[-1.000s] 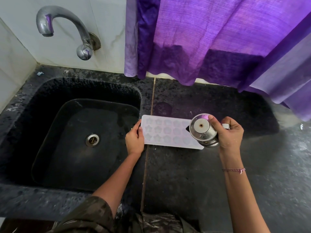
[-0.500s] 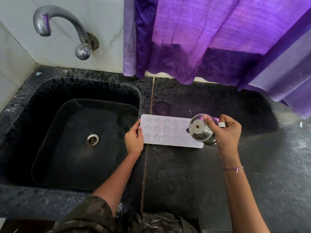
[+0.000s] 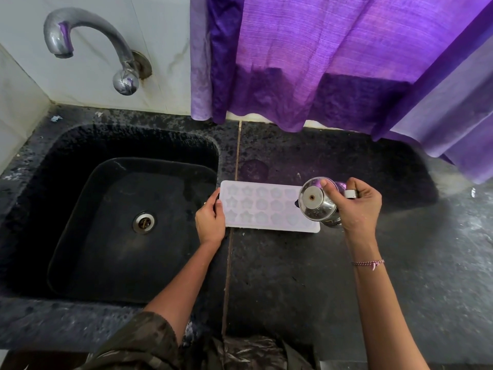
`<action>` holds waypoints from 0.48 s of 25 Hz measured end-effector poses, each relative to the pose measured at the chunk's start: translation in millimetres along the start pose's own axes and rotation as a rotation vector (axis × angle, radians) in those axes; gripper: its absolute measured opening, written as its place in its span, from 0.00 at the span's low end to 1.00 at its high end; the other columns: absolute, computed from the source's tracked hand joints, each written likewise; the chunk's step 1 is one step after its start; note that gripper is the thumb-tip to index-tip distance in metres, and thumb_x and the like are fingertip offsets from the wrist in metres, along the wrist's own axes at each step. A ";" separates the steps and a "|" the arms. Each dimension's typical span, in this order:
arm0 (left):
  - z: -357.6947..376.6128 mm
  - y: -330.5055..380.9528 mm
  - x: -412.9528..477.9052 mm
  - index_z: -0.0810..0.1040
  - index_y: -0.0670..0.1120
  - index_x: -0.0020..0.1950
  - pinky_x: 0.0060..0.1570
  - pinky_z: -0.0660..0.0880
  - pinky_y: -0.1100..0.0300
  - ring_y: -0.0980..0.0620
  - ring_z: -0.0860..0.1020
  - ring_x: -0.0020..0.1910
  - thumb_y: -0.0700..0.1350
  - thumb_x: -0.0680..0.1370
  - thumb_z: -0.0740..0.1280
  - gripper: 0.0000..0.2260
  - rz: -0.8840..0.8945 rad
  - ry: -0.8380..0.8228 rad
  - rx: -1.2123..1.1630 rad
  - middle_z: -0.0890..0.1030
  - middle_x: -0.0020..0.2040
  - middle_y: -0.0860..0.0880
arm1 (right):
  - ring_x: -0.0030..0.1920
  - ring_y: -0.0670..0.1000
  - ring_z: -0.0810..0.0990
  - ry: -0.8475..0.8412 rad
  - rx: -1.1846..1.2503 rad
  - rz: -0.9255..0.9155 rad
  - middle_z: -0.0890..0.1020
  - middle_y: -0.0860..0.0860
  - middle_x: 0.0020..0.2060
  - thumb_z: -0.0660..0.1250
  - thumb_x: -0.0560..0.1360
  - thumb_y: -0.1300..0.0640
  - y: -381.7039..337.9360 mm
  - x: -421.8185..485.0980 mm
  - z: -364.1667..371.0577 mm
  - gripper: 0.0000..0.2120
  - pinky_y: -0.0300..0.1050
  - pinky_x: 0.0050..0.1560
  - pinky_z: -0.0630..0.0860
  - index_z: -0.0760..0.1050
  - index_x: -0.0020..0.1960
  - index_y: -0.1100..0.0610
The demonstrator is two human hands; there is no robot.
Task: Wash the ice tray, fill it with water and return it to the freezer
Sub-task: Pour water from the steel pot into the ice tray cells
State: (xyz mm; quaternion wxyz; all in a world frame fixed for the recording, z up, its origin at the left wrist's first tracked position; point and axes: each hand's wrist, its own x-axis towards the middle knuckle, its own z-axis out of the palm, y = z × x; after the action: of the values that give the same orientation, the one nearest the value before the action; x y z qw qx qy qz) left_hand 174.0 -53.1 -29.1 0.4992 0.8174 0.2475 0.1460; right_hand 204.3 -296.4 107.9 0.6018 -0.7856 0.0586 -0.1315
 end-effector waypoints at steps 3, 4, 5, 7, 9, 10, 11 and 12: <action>0.8 -1.6 -0.4 0.76 0.47 0.66 0.35 0.68 0.60 0.52 0.72 0.31 0.40 0.80 0.59 0.16 0.002 0.003 -0.006 0.80 0.37 0.43 | 0.29 0.47 0.60 0.016 0.046 0.034 0.62 0.45 0.22 0.77 0.67 0.58 0.7 2.1 -1.6 0.25 0.38 0.30 0.64 0.60 0.28 0.60; 1.0 -1.8 -0.5 0.76 0.47 0.66 0.34 0.67 0.61 0.54 0.71 0.30 0.39 0.80 0.59 0.16 0.003 0.002 -0.007 0.80 0.36 0.43 | 0.29 0.47 0.59 0.028 0.076 0.054 0.61 0.44 0.22 0.77 0.66 0.59 1.2 2.9 -2.3 0.25 0.37 0.30 0.63 0.59 0.28 0.59; 0.9 -1.7 -0.5 0.76 0.47 0.65 0.33 0.67 0.61 0.55 0.70 0.29 0.39 0.80 0.59 0.16 0.003 0.002 -0.005 0.79 0.36 0.44 | 0.29 0.47 0.59 0.040 0.107 0.072 0.60 0.43 0.21 0.77 0.66 0.59 1.7 3.7 -3.5 0.26 0.36 0.29 0.62 0.58 0.28 0.57; 1.1 -1.6 -0.2 0.76 0.47 0.65 0.34 0.66 0.62 0.57 0.70 0.29 0.39 0.80 0.59 0.16 -0.001 0.008 -0.006 0.79 0.36 0.44 | 0.29 0.47 0.60 0.055 0.162 0.101 0.61 0.43 0.21 0.76 0.66 0.61 3.2 5.6 -6.0 0.26 0.36 0.28 0.62 0.58 0.28 0.56; 1.2 -1.4 -0.2 0.76 0.47 0.66 0.34 0.67 0.61 0.56 0.70 0.29 0.40 0.80 0.59 0.16 0.001 0.008 -0.002 0.79 0.36 0.45 | 0.27 0.45 0.61 0.068 0.215 0.126 0.62 0.43 0.21 0.76 0.67 0.62 6.0 7.5 -9.3 0.25 0.36 0.28 0.63 0.58 0.28 0.56; 1.0 -1.6 -0.1 0.76 0.48 0.66 0.34 0.67 0.61 0.56 0.70 0.29 0.40 0.80 0.59 0.16 0.002 0.008 0.001 0.79 0.35 0.45 | 0.27 0.45 0.62 0.077 0.243 0.143 0.63 0.43 0.21 0.75 0.67 0.62 7.9 8.7 -10.8 0.25 0.37 0.28 0.63 0.59 0.28 0.55; 1.1 -1.7 0.2 0.76 0.48 0.66 0.34 0.67 0.61 0.55 0.70 0.29 0.40 0.80 0.59 0.16 0.005 0.009 0.005 0.78 0.34 0.46 | 0.27 0.45 0.63 0.089 0.264 0.160 0.64 0.44 0.22 0.75 0.68 0.62 10.2 10.0 -12.8 0.24 0.38 0.29 0.63 0.59 0.28 0.55; 1.6 -1.9 0.6 0.76 0.47 0.66 0.34 0.67 0.61 0.54 0.71 0.29 0.39 0.80 0.59 0.16 0.010 0.011 0.008 0.78 0.34 0.45 | 0.28 0.46 0.63 0.097 0.276 0.171 0.64 0.45 0.22 0.75 0.68 0.62 12.0 11.5 -14.5 0.24 0.39 0.29 0.64 0.59 0.28 0.55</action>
State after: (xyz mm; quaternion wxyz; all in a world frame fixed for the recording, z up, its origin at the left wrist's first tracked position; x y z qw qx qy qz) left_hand 174.8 -53.2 -31.5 0.4937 0.8199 0.2469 0.1520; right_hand 212.1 -316.0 101.5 0.7094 -0.6803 0.1357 -0.1243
